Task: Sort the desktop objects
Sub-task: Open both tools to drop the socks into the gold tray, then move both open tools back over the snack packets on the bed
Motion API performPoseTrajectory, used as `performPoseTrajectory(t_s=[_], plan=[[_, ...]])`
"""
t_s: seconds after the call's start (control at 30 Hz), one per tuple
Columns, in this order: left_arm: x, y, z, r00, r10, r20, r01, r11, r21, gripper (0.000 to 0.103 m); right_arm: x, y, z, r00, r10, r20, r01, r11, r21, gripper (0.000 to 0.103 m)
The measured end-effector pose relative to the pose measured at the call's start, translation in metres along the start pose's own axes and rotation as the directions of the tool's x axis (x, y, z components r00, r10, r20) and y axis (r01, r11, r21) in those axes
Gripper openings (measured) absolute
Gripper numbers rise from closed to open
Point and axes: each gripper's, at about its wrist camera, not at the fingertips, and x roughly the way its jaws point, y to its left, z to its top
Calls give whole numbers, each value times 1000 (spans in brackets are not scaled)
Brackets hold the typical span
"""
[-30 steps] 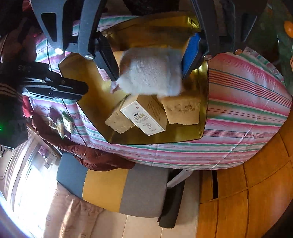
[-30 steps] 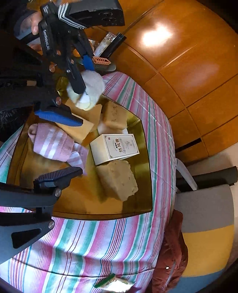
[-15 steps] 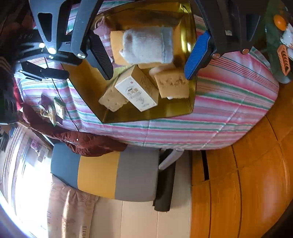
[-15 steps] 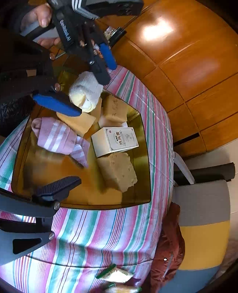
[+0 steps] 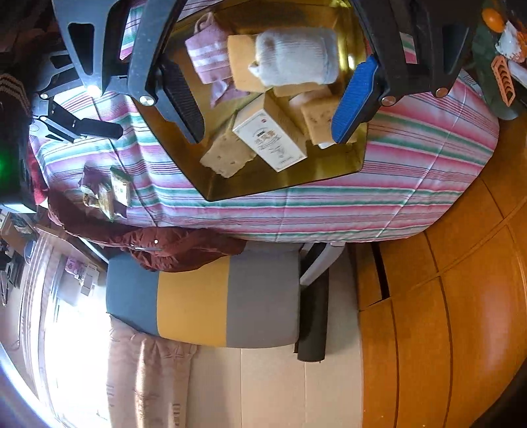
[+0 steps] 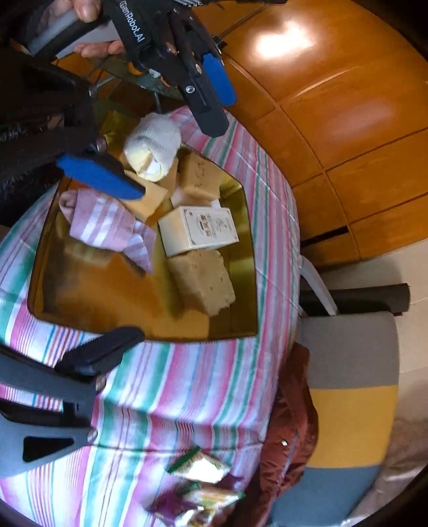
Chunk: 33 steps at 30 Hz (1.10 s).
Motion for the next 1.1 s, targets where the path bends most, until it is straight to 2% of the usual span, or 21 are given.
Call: performPoseTrajectory(t_s=[0.1,0.17,0.27,0.57,0.73,0.93,1.1], plan=[[2,-7,2,1000,-26,-6,26,1000,0,81,-7,-2,1,999,-30,24,31,999,-10,85],[4,-12,5,999,-45,-4,45,999,5,81,-10,-5,2,998,-54,39,55,998,-8,92],[7,-21,8,997,-74,-12,74,997,9,80,-16,-13,1,995,-84,58,84,996,9,95],[23,-50,19,977,-200,-68,199,980,-18,80,-30,-74,-6,989,-145,44,136,978,159,96],[32,-77,26,963,-252,-91,253,967,-1,80,-42,-122,-12,978,-206,13,196,946,259,94],[46,-117,31,944,-299,-136,308,950,52,81,-54,-183,-13,948,-315,-54,314,888,336,87],[60,-146,33,932,-311,-185,330,940,83,81,-60,-233,-10,933,-350,-78,350,841,412,87]])
